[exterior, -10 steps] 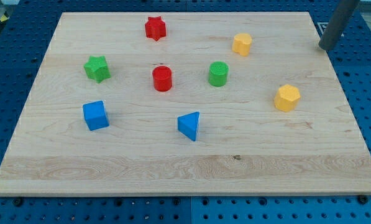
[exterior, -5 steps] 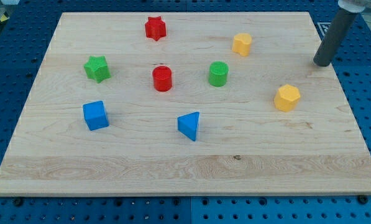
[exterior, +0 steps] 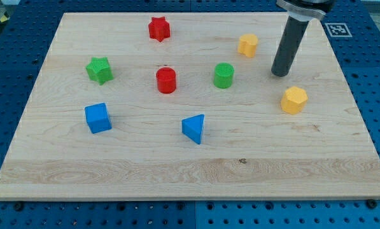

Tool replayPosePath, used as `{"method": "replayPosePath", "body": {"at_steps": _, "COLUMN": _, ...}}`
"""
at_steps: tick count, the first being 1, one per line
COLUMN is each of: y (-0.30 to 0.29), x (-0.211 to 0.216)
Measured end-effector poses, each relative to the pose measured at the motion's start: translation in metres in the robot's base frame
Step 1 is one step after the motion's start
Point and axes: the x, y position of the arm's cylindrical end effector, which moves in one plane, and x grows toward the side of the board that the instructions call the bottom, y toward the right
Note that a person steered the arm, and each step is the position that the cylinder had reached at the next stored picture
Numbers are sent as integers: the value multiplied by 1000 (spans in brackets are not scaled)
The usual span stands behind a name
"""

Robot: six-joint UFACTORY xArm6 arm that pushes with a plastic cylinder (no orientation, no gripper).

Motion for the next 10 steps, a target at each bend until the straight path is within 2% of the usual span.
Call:
{"method": "replayPosePath", "body": {"at_steps": 3, "y": -23, "x": 33}}
{"method": "replayPosePath", "body": {"at_steps": 7, "y": -74, "x": 31}}
{"method": "replayPosePath", "body": {"at_steps": 10, "y": -83, "x": 16}}
